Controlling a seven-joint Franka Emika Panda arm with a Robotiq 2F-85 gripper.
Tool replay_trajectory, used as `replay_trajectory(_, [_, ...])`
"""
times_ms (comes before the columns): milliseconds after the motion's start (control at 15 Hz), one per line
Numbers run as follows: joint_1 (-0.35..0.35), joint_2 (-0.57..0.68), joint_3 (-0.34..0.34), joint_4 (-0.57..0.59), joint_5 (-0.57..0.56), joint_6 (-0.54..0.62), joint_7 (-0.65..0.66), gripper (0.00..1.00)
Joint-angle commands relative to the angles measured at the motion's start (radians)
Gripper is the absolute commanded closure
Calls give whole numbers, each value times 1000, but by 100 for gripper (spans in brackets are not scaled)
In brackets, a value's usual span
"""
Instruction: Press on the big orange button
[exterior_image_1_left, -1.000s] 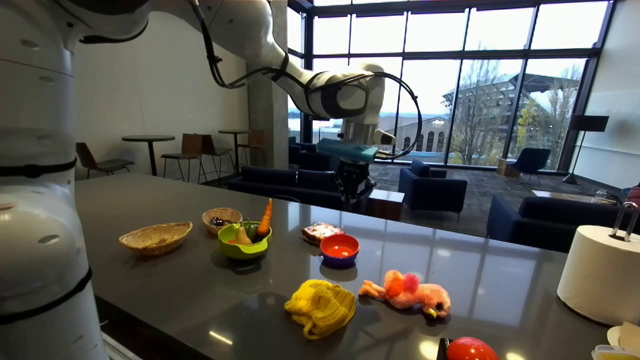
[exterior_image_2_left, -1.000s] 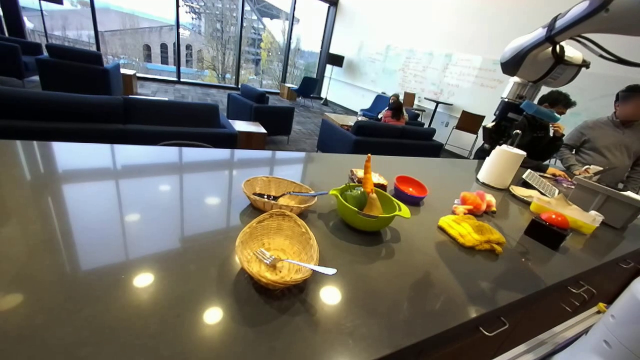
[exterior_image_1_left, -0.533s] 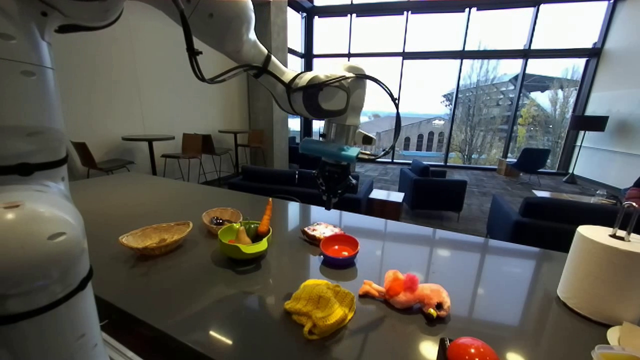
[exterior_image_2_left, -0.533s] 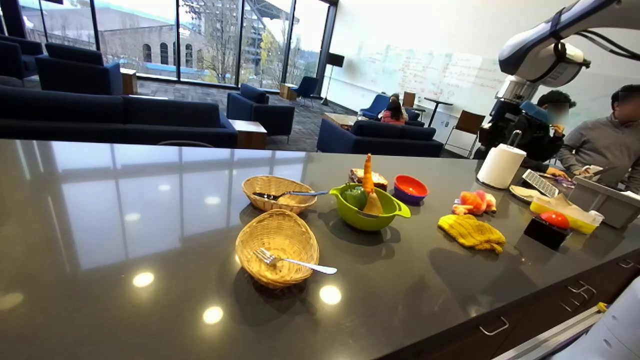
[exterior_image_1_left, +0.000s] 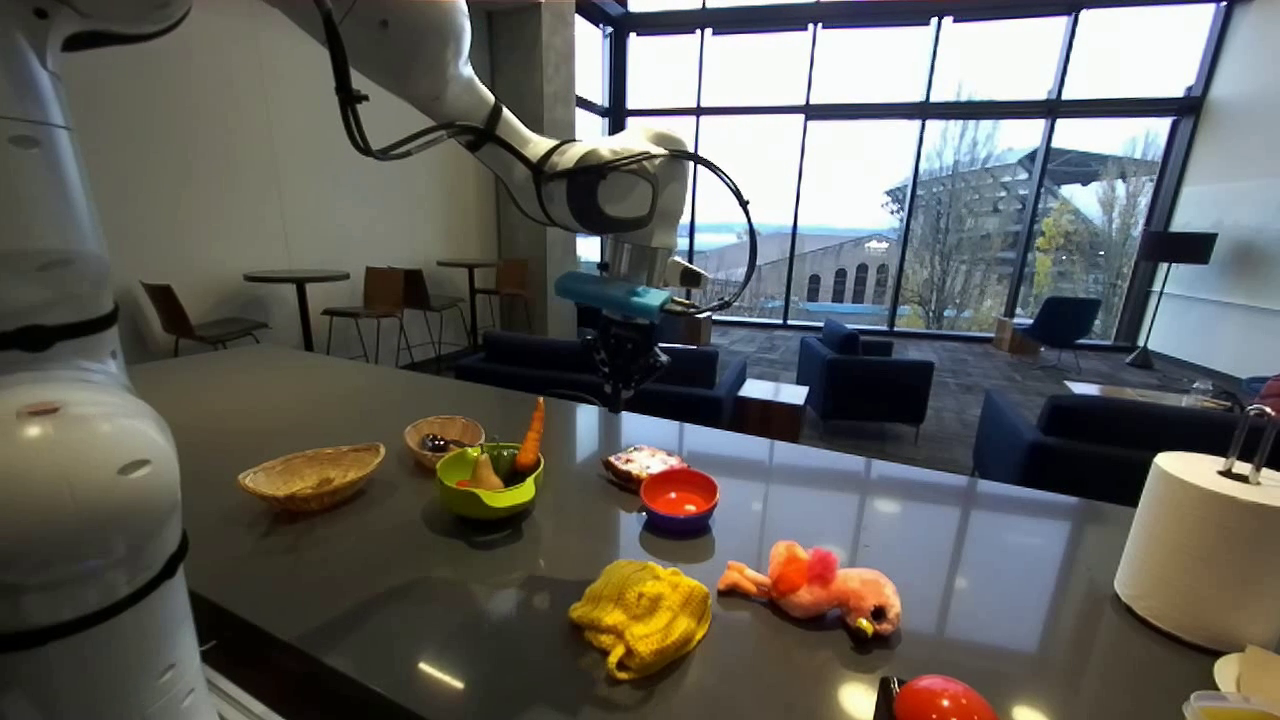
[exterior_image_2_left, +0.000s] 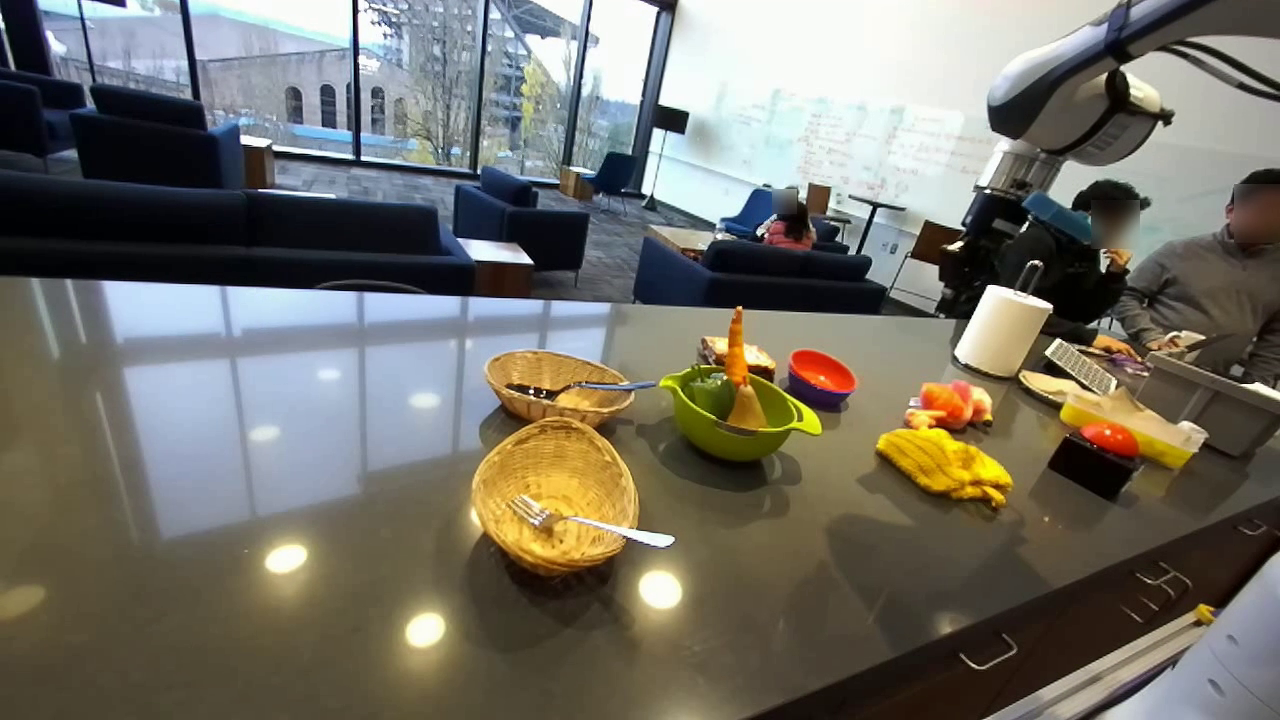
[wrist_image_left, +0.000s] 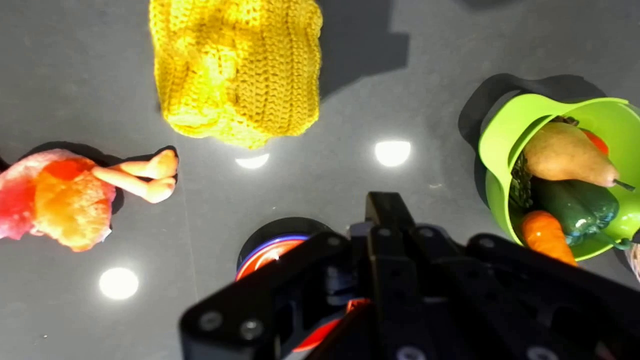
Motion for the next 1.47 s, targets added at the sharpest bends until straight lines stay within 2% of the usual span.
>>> replay_trajectory(0, [25, -71, 10, -41, -15, -23, 97, 100])
replay_trajectory(267, [46, -118, 16, -76, -19, -4, 81, 100])
replay_trajectory(733, [59, -165, 17, -107, -107, 9, 80, 100])
replay_trajectory(800, [59, -169, 15, -107, -119, 7, 75, 74])
replay_trajectory(867, [61, -129, 9, -77, -94, -8, 78, 98])
replay_trajectory(1133, [61, -139, 9, -80, -106, -8, 78, 75])
replay_trajectory(1400, [61, -140, 9, -82, -106, -8, 78, 74])
